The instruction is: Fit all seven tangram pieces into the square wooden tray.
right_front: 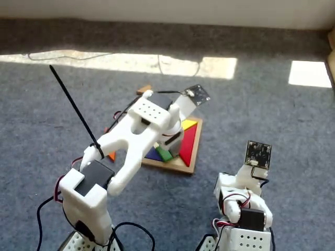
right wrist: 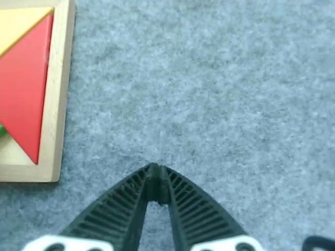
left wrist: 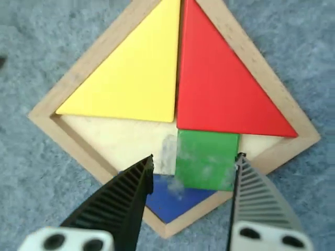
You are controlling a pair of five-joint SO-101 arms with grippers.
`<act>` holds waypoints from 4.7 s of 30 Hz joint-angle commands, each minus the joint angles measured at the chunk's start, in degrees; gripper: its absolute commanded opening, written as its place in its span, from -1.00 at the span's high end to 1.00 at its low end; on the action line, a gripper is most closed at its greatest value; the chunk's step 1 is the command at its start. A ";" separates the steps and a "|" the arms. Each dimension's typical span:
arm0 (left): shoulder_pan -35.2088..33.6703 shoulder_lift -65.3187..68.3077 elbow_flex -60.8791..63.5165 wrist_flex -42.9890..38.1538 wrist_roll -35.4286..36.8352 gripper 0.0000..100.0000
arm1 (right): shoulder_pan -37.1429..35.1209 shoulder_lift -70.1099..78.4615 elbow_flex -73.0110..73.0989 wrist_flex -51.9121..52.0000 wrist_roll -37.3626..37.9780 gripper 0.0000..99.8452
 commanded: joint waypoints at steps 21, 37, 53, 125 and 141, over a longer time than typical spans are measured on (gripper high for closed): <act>-4.70 -3.21 8.66 -10.64 -0.09 0.61 | 0.48 -0.57 5.32 0.48 -0.79 0.98; -17.27 -21.58 2.95 -7.65 12.48 0.61 | 0.48 -0.57 5.32 0.48 -0.79 0.98; -20.62 4.53 -7.25 -23.65 20.13 0.42 | 0.48 -0.57 5.32 0.48 -0.79 0.98; -30.73 22.64 -40.40 19.69 -29.19 0.46 | 0.48 -0.57 5.32 0.48 -0.79 0.98; -29.49 31.43 -40.40 10.55 -31.56 0.46 | 0.48 -0.57 5.32 0.48 -0.79 0.98</act>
